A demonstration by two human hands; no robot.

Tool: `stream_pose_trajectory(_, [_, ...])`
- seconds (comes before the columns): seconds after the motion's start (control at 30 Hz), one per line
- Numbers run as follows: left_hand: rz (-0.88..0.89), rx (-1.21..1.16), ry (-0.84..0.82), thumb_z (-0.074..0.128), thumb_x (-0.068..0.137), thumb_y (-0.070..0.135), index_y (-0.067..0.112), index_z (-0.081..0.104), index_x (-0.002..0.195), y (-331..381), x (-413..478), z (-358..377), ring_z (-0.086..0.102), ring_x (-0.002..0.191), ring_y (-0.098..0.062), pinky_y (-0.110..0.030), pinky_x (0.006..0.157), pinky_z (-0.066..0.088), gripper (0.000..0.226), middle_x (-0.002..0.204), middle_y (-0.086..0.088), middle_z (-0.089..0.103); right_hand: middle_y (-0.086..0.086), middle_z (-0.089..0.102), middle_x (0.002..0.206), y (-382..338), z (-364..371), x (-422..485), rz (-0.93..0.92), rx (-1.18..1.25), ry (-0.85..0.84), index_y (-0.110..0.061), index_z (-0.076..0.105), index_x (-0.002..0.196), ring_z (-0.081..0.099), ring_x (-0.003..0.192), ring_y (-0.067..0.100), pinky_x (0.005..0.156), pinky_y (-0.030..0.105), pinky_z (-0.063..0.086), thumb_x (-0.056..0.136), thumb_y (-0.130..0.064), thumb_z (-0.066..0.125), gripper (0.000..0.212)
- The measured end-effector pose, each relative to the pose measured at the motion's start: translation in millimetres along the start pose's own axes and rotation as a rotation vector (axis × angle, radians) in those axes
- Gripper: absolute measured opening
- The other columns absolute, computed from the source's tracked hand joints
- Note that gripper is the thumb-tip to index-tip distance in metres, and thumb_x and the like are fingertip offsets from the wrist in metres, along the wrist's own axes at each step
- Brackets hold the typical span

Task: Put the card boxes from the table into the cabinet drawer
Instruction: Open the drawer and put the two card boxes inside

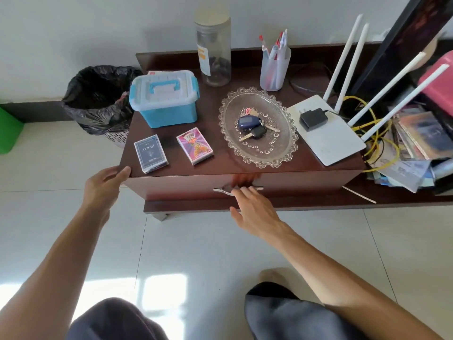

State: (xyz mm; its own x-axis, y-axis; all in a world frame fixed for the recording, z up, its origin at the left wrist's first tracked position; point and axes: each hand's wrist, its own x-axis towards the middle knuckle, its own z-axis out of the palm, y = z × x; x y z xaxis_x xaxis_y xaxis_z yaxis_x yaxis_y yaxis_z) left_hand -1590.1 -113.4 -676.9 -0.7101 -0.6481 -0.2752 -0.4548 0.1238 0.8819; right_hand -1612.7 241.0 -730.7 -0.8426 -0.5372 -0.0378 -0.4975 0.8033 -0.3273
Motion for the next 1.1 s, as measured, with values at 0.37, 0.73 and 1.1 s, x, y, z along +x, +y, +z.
stream_pose_trajectory(0.37, [-0.009, -0.046, -0.191, 0.072, 0.087, 0.024, 0.009, 0.062, 0.123, 6, 12, -9, 0.063, 0.1, -0.022, -0.038, 0.094, 0.046, 0.04, 0.113, -0.01, 0.067, 0.002, 0.072, 0.099, 2, 12, -37, -0.064, 0.101, 0.118, -0.011, 0.07, 0.115, 0.06, 0.091, 0.023, 0.071, 0.033, 0.051, 0.095, -0.019, 0.062, 0.023])
stream_pose_trajectory(0.73, [0.146, 0.075, -0.132, 0.064, 0.091, 0.033, 0.014, 0.06, 0.129, -6, 8, -1, 0.062, 0.099, -0.02, -0.039, 0.086, 0.049, 0.043, 0.11, -0.007, 0.067, 0.004, 0.072, 0.112, -15, 24, -112, -0.154, 0.104, 0.0, -0.013, 0.065, 0.126, 0.064, 0.098, 0.025, 0.083, 0.039, 0.055, 0.091, -0.014, 0.059, 0.035])
stream_pose_trajectory(1.1, [0.156, 0.079, -0.061, 0.057, 0.09, 0.041, 0.014, 0.059, 0.131, -13, 1, 7, 0.057, 0.096, -0.015, -0.033, 0.077, 0.05, 0.049, 0.11, -0.002, 0.064, -0.003, 0.073, 0.114, -34, 40, -162, -0.145, 0.056, -0.054, -0.02, 0.064, 0.131, 0.065, 0.11, 0.017, 0.086, 0.035, 0.057, 0.087, -0.018, 0.055, 0.044])
